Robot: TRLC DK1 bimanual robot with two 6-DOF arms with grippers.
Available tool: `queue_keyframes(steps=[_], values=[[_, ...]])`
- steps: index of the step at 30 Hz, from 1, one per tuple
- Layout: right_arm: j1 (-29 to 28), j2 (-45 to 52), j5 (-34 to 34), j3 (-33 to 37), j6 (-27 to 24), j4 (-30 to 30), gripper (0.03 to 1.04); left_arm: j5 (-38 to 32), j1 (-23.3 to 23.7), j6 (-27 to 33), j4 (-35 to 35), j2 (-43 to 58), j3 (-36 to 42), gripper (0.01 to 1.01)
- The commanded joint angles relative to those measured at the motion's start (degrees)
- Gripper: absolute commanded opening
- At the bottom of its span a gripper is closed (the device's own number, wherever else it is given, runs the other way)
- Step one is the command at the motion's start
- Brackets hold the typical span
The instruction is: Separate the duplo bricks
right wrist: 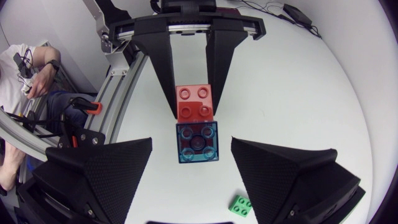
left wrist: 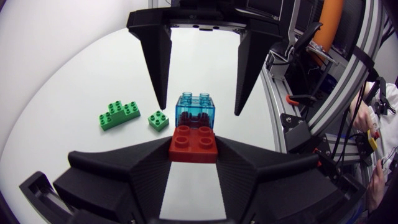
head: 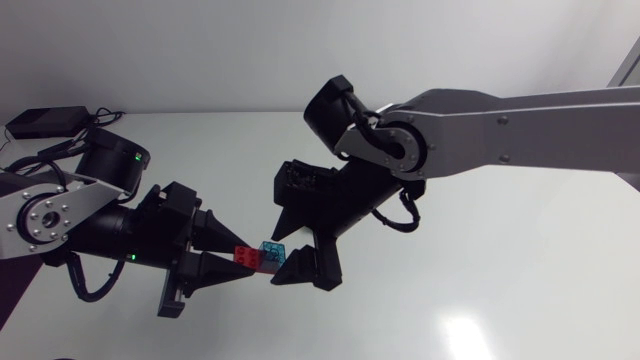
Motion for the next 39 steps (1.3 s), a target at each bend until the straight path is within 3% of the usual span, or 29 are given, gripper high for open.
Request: queue_keyframes(steps=[1,5,15,31,39], values=[[0.4,1.4,0.0,-1.4,-0.7,0.2,0.84,0.9,-0.5,1.9,-1.0,0.5,1.9,0.41],[0.5,1.4,0.0,-1.3,-0.6,0.1,0.74,0.9,-0.5,2.3,-1.2,0.5,1.9,0.41],[1.0,1.3,0.0,-1.9,-0.6,1.0,0.3,0.9,-0.6,2.8,-1.9,0.4,2.2,0.41],[-1.1,2.7,-6.8,2.5,-0.5,-5.4,0.29,0.5,-2.4,6.2,-1.9,-1.8,-0.9,0.41],[-0.6,1.4,-5.4,0.3,-0.3,-3.7,0.28,0.5,-1.0,6.3,-1.9,-2.1,-1.4,0.41]])
